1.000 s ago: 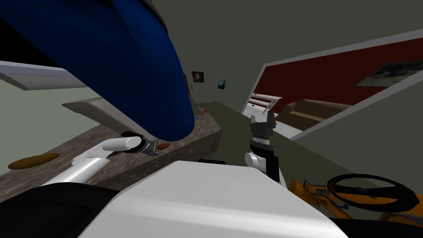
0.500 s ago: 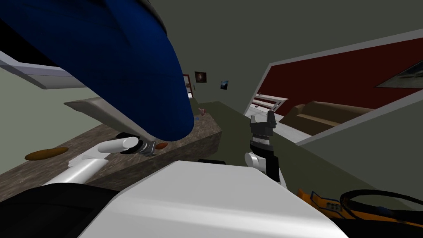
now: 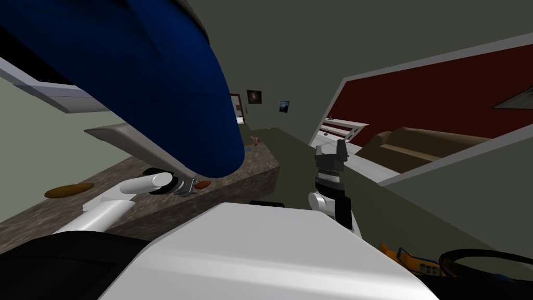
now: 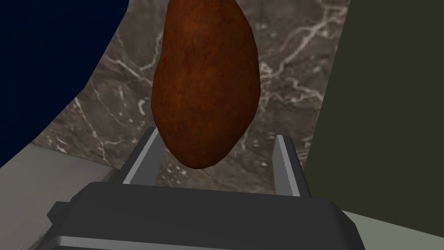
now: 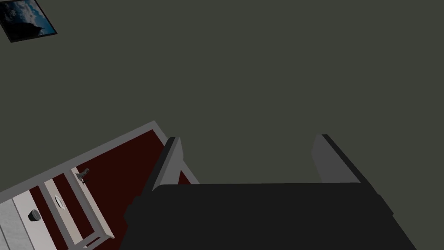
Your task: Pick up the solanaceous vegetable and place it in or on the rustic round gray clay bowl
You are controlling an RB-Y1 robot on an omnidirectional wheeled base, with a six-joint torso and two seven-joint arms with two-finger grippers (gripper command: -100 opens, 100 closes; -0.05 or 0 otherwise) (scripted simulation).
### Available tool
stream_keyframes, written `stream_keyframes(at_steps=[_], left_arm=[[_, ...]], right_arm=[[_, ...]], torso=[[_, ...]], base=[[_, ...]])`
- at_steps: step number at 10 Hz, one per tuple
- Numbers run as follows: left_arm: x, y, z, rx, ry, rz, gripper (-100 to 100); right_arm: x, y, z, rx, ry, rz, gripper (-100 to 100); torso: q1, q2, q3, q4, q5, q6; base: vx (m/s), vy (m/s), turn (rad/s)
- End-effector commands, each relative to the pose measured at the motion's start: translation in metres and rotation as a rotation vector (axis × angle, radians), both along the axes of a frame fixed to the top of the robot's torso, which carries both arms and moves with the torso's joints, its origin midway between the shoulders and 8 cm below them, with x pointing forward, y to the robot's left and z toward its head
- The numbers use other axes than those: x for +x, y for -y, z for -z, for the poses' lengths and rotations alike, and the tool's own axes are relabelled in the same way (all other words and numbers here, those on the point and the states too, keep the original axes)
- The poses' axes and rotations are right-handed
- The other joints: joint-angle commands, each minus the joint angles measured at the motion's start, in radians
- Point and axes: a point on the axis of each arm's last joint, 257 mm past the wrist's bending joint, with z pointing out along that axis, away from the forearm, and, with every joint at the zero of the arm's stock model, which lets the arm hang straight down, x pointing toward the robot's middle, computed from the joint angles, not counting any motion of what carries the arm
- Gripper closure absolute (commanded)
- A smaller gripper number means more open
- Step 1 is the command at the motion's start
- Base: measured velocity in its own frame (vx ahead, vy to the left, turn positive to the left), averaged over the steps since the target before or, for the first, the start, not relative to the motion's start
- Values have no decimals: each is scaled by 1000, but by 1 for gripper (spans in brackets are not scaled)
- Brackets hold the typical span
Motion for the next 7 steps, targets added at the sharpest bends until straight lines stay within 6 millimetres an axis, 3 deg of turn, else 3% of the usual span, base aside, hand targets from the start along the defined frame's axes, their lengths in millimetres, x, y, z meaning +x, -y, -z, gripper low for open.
stream_keyframes(at_steps=[1,4,5,6,7], left_arm=[[0,0,0,0,0,0,100],[1,-1,-1,2,2,1,100],[1,-1,-1,2,3,1,0],[-1,8,-1,-1,-11,-8,100],[-1,8,-1,-1,-11,-8,100]], right_arm=[[0,0,0,0,0,0,0],[0,0,0,0,0,0,0],[0,0,0,0,0,0,0],[0,0,0,0,0,0,0],[0,0,0,0,0,0,0]], torso=[[0,0,0,0,0,0],[2,0,0,0,2,0],[2,0,0,0,2,0],[2,0,0,0,2,0],[4,1,0,0,3,2]], base=[[0,0,0],[0,0,0],[0,0,0],[-28,39,-164],[-38,46,-135]])
